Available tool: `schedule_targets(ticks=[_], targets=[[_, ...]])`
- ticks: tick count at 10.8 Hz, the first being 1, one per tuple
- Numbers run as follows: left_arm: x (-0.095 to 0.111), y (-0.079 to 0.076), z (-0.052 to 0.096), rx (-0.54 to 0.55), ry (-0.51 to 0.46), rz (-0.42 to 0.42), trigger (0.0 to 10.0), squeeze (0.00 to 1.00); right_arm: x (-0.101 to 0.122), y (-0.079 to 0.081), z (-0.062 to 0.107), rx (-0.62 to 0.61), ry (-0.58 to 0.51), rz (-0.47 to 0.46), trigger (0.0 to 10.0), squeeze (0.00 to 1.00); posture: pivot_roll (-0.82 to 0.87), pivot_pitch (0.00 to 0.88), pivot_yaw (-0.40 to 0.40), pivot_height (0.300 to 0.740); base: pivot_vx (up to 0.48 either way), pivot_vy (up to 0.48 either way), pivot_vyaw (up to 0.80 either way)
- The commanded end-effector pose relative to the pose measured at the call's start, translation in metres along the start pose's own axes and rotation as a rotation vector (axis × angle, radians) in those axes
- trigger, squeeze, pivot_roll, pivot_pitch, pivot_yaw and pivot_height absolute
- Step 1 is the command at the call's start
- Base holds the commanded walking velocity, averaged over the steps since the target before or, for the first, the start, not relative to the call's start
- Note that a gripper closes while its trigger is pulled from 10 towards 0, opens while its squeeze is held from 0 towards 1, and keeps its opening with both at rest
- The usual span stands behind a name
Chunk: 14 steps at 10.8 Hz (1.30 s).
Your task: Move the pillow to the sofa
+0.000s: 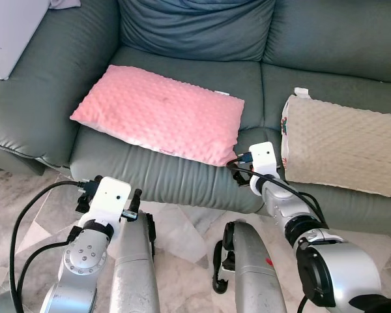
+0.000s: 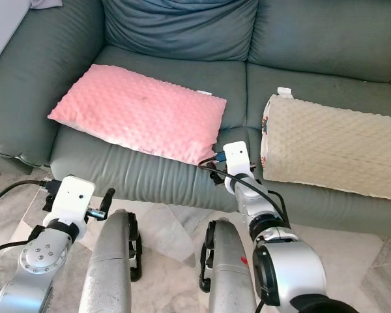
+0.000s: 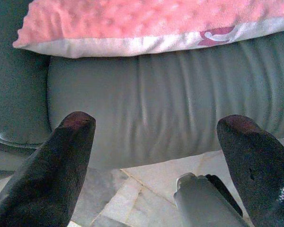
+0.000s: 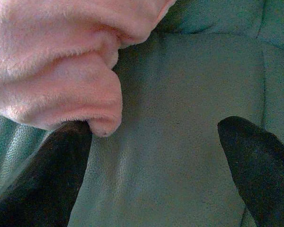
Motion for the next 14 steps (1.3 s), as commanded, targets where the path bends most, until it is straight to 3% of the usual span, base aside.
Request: schedule_targets(ticks=[1,2,4,8,11,13,14], targets=[[-0.004,-0.002,0.001,-0.017,0.02,0.002,10.0,0.0,0.001,-0.001,0.0,0.01,0.01,0.01,10.0,0.0,0.18,0.32,0.001,0.636,0.0,0.0,0.0],[-0.003,-0.004,0.001,-0.019,0.019,0.004,10.0,0.0,0.0,-0.012,0.001,-0.058,0.034,0.062,10.0,0.0,0.18,0.322,-0.001,0.636,0.0,0.0,0.0],[-0.004,-0.005,0.002,-0.02,0.021,0.007,10.0,0.0,-0.006,-0.034,0.007,-0.182,0.046,0.075,10.0,0.0,0.18,0.322,-0.001,0.636,0.0,0.0,0.0],[-0.005,-0.004,0.0,-0.017,0.021,0.004,10.0,0.0,-0.009,-0.043,0.01,-0.201,0.052,0.056,10.0,0.0,0.17,0.316,-0.004,0.636,0.0,0.0,0.0],[0.002,-0.008,-0.009,-0.012,-0.007,0.025,10.0,0.0,-0.014,-0.024,0.01,-0.116,0.005,0.012,10.0,0.0,0.14,0.261,-0.015,0.636,0.0,0.0,0.0],[0.009,-0.012,-0.021,-0.016,-0.044,0.036,10.0,0.0,-0.043,0.0,0.029,-0.029,0.001,0.005,10.0,0.0,0.1,0.208,-0.016,0.636,0.0,0.0,0.0],[0.011,-0.014,-0.027,-0.014,-0.059,0.043,10.0,0.0,-0.049,0.011,0.049,0.016,-0.026,0.007,10.0,0.0,0.08,0.163,-0.018,0.636,0.0,0.0,0.0]])
Point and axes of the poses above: a point about 5 cm out from each wrist's last joint towards the gripper, its own z axis pointing back from the gripper into the wrist, its own x axis along the axis of the wrist's last joint, y = z × x, the point moved 1 cm from there along -z, pointing out of the wrist towards the gripper, and after that the axes turned 5 degrees about -z, right-handed, at the moved point
